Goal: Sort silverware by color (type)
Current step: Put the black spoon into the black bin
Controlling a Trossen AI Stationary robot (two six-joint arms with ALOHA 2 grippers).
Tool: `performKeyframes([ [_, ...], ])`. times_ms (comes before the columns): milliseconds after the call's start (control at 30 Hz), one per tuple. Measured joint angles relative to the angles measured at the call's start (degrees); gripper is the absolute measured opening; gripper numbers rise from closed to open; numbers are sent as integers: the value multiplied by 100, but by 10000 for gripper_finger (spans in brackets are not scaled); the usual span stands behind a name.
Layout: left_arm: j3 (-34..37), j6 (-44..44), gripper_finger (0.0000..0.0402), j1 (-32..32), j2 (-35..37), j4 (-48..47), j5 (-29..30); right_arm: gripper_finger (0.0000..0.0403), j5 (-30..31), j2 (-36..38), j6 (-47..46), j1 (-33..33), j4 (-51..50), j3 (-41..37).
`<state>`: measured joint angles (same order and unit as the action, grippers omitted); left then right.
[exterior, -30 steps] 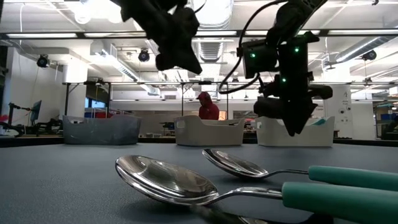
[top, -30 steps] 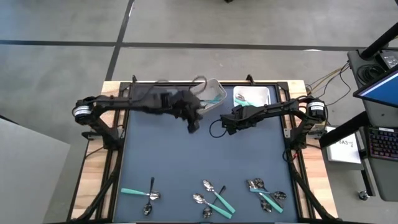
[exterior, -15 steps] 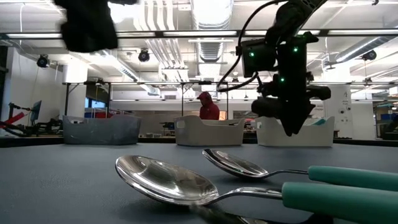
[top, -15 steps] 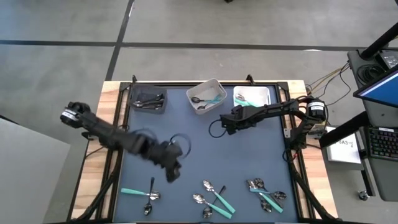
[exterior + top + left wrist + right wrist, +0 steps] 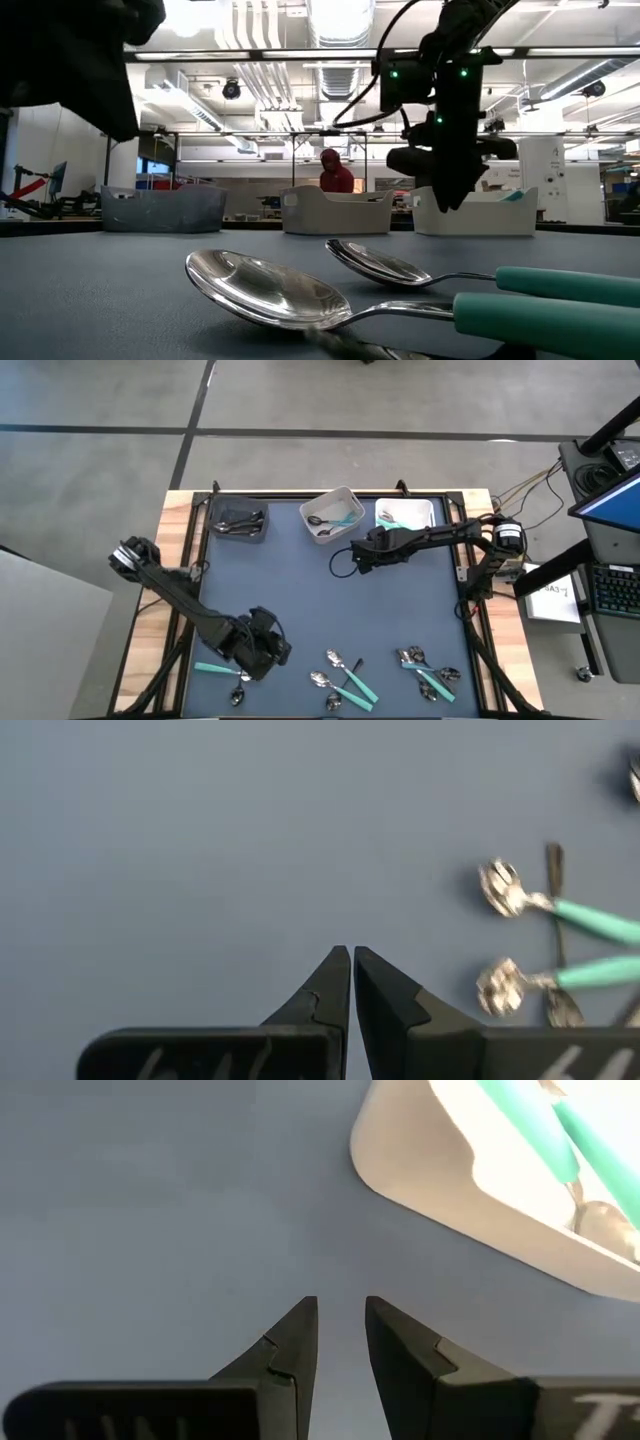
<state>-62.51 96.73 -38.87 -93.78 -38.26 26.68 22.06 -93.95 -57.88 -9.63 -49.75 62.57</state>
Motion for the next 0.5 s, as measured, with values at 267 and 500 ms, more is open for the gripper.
performKeyframes([
  [267, -944, 78, 2, -327, -329, -1549, -24, 79, 0, 0, 2, 0, 133, 156],
  [500, -1177, 1944, 26, -557, -443, -2729, -396, 79, 0, 0, 2, 0, 145, 372],
])
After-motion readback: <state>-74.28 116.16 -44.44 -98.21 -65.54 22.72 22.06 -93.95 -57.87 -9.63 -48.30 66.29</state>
